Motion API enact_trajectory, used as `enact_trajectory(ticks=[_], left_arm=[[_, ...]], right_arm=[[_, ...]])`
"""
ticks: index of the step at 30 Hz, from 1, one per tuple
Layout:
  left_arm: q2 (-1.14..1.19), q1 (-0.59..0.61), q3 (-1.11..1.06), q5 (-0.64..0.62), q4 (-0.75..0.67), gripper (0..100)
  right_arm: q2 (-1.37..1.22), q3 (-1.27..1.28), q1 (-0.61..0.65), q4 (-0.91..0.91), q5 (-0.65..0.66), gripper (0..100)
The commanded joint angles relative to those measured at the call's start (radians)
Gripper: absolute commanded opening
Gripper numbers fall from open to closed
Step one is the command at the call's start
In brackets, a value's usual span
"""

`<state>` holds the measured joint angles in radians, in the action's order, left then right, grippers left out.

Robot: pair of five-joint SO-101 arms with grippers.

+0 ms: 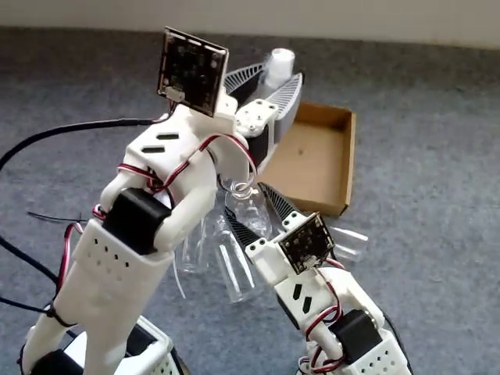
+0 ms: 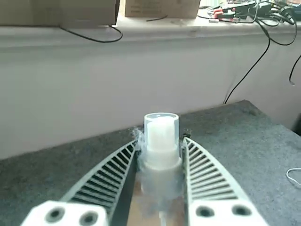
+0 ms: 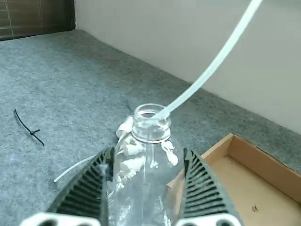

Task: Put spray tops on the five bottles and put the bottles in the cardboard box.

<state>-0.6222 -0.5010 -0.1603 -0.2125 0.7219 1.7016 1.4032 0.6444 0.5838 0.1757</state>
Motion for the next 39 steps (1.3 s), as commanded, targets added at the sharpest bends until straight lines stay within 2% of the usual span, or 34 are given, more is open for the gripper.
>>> enact_trajectory(ticks=[1, 9, 12, 15, 17, 20, 22, 28, 32, 39], left_arm=[[-0.028, -0.007, -0.045, -0.008, -0.031, 6], [-0.031, 0.062, -0.084, -0.009, -0.02, 6], [-0.031, 0.064, -0.082, -0.009, 0.066, 6], [-0.056, 0.056, -0.101, -0.008, 0.18, 6], [-0.09, 0.054, -0.142, -0.008, 0.206, 6], [-0.157, 0.061, -0.228, 0.002, 0.204, 6], [-0.197, 0.051, -0.28, 0.052, 0.203, 6], [-0.243, -0.03, -0.409, 0.14, 0.121, 8], [-0.243, -0.068, -0.42, 0.143, 0.126, 15], [-0.248, -0.061, -0.369, 0.146, 0.127, 15]], right_arm=[[0.013, -0.012, 0.007, -0.018, -0.006, 0.5], [0.012, -0.019, -0.021, -0.018, -0.023, 0.5], [0.007, -0.019, -0.099, -0.019, -0.101, 0.5], [0.007, -0.021, -0.13, -0.019, -0.104, 0.5], [0.007, -0.021, -0.128, -0.019, -0.104, 0.5], [0.007, -0.019, -0.128, -0.019, -0.106, 0.5], [0.007, -0.016, -0.128, -0.019, -0.106, 0.5], [0.007, -0.013, -0.128, -0.019, -0.106, 0.5], [0.007, -0.013, -0.128, -0.019, -0.106, 0.5], [0.007, -0.013, -0.128, -0.019, -0.106, 0.5]])
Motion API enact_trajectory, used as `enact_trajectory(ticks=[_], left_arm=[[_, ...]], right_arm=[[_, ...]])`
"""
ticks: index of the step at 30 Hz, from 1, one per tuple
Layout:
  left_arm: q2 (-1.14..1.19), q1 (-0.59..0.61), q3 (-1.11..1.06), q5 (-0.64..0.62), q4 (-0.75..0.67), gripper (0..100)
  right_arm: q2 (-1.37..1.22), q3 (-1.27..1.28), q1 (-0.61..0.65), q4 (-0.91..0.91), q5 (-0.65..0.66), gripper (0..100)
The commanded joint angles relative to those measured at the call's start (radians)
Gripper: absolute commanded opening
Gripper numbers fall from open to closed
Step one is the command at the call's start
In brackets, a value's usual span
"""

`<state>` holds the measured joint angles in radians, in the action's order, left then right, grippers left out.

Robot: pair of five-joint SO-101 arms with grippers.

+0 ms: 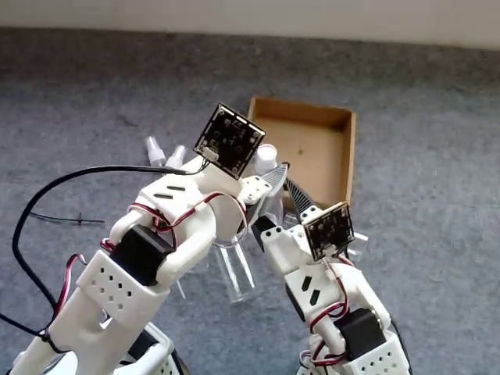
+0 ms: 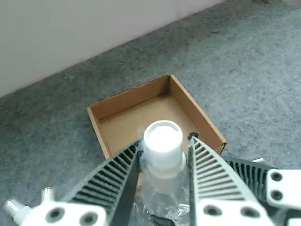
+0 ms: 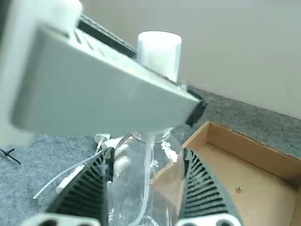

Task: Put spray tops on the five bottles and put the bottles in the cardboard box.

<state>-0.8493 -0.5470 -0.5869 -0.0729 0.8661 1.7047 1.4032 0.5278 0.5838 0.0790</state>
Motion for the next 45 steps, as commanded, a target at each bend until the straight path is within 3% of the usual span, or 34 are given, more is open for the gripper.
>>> enact_trajectory(ticks=[1, 9, 16, 39, 45], left_arm=[[-0.019, -0.015, 0.079, 0.008, -0.009, 15], [-0.016, -0.015, 0.292, 0.041, 0.169, 21], [-0.007, 0.09, 0.311, 0.092, 0.126, 17], [0.154, 0.102, 0.269, 0.137, 0.132, 16], [0.033, 0.206, 0.358, 0.193, 0.252, 16]], right_arm=[[0.004, -0.013, -0.012, -0.019, -0.009, 0.5], [0.004, -0.013, -0.012, -0.019, -0.009, 0.5], [0.004, -0.013, -0.012, -0.019, -0.009, 0.5], [0.012, -0.013, -0.012, -0.018, -0.008, 0.5], [0.012, -0.021, -0.015, -0.033, -0.012, 0.5]])
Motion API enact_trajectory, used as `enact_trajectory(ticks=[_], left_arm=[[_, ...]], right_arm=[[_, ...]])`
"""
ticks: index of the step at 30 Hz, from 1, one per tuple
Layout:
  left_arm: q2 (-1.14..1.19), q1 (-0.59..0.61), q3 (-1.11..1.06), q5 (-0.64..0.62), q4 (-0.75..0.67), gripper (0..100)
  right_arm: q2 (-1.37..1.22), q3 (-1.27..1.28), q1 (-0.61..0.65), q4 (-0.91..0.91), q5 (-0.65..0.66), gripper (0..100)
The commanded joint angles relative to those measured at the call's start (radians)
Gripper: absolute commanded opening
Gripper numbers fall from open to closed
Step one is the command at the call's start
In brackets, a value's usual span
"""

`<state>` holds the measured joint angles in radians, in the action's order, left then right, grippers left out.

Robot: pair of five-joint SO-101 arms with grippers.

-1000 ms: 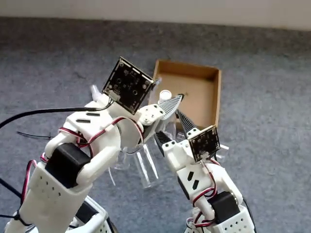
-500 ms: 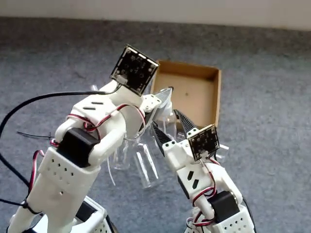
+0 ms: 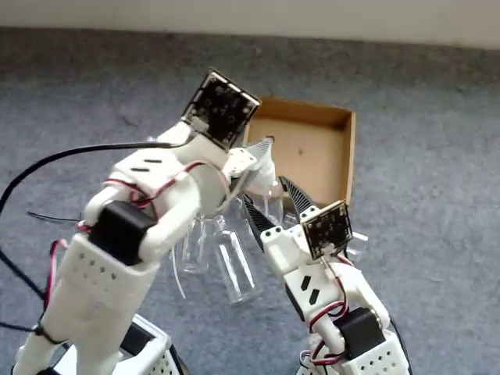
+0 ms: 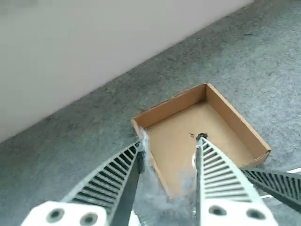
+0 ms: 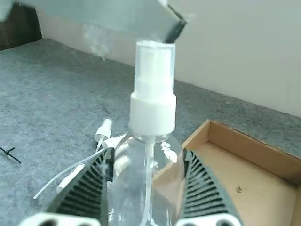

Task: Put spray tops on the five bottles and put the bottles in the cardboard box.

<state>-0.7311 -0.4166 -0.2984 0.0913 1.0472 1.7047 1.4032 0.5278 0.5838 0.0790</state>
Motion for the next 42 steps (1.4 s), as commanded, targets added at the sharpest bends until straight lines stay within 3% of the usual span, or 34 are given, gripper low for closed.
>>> enact_trajectory(ticks=[1, 9, 21, 26, 42], left_arm=[[-0.113, 0.107, 0.068, 0.029, 0.086, 16], [-0.348, 0.4, -0.163, 0.031, 0.092, 17], [-0.389, 0.616, -0.983, 0.023, -0.462, 16], [-0.389, 0.67, -1.109, 0.023, -0.64, 16], [-0.383, 0.662, -1.115, 0.023, -0.649, 16]], right_arm=[[0.013, -0.021, -0.016, -0.051, -0.012, 0.5], [-0.085, -0.015, -0.193, -0.476, -0.015, 0.5], [-1.179, -0.444, -0.213, -1.036, -0.009, 0.5], [-1.57, -0.679, -0.216, -1.096, -0.008, 0.5], [-2.078, -1.044, -0.272, -1.148, -0.015, 0.5]])
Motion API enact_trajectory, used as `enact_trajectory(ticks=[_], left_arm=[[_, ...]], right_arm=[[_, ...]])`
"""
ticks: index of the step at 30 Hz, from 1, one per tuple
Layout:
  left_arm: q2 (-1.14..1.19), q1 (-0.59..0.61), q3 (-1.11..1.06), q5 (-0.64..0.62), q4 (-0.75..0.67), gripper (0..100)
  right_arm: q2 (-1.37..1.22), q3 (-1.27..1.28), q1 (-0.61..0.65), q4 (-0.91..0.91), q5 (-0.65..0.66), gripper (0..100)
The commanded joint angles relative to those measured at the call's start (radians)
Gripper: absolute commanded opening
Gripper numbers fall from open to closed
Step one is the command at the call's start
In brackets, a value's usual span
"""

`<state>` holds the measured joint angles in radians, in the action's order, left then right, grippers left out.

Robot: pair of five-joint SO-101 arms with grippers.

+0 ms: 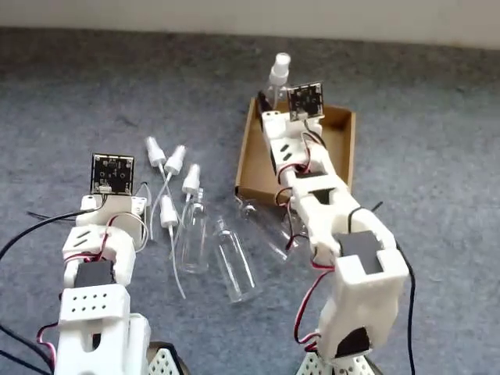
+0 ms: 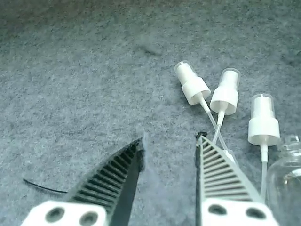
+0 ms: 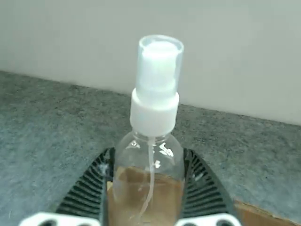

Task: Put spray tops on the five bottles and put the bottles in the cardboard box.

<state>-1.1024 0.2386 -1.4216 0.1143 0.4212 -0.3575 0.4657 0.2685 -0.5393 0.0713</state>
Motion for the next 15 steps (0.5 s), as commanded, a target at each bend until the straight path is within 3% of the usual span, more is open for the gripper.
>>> enact_trajectory(ticks=[1, 15], left_arm=[[-0.012, 0.007, 0.008, 0.0, -0.023, 16], [-0.012, 0.007, 0.007, 0.0, -0.023, 16]], right_arm=[[-0.038, -0.128, -0.013, -0.025, -0.008, 0.5], [-0.125, -0.174, -0.015, -0.124, -0.008, 0.7]])
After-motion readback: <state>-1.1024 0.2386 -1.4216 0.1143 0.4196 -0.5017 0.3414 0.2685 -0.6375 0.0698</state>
